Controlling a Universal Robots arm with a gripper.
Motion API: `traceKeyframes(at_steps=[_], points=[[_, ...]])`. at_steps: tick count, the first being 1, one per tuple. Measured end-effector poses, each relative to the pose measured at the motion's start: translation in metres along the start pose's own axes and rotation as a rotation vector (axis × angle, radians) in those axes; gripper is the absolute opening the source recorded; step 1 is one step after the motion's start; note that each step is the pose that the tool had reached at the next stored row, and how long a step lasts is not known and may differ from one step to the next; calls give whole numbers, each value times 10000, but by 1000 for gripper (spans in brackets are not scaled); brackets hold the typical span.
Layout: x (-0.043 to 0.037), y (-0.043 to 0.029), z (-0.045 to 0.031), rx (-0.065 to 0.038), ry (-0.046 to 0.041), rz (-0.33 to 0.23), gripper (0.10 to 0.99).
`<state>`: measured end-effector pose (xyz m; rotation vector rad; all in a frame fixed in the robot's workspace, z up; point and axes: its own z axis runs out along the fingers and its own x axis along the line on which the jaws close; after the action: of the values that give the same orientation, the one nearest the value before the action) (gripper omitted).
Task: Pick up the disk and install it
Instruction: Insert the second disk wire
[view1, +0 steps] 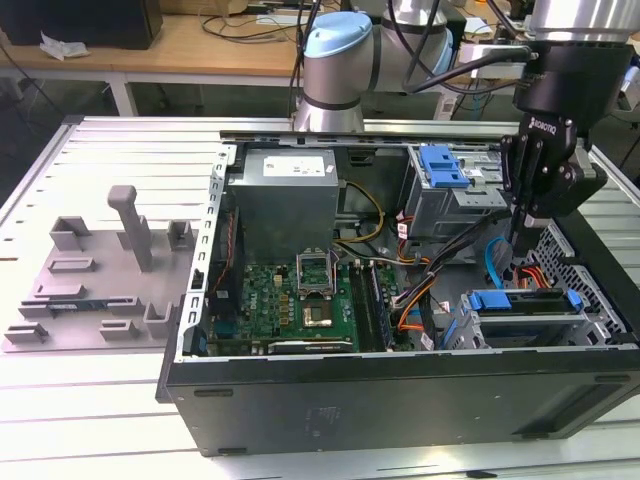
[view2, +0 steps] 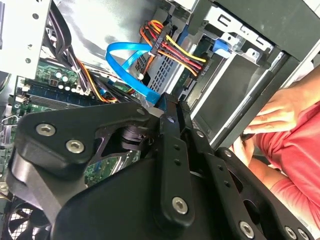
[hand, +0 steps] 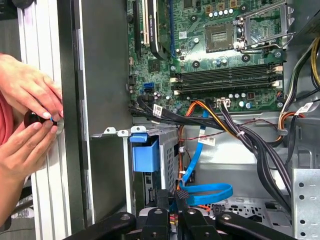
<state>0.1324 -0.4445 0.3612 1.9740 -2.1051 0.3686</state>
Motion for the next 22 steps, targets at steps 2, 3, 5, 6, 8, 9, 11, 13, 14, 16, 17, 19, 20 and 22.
traceKeyframes(at_steps=[2, 3, 5, 6, 8, 9, 11, 13, 14, 16, 17, 19, 20, 22], points=[[-2, 0, 5, -1, -2, -1, 165], [0, 0, 13, -1, -3, -1, 165], [29, -2, 27, -3, -44, -1, 165], [39, -3, 31, -4, -51, -1, 165], [43, -3, 33, -4, -55, -1, 165], [43, -3, 33, -4, -55, -1, 165], [52, -4, 35, -3, -65, -1, 165], [96, -6, 51, 19, -255, 13, 165], [110, -7, 56, 32, -334, 19, 165], [144, -9, 69, 63, -534, 35, 165], [175, -11, 79, 93, -686, 49, 165], [230, -15, 99, 132, -895, 68, 165], [249, -16, 106, 144, -952, 74, 165], [298, -19, 124, 168, -1132, 87, 165]])
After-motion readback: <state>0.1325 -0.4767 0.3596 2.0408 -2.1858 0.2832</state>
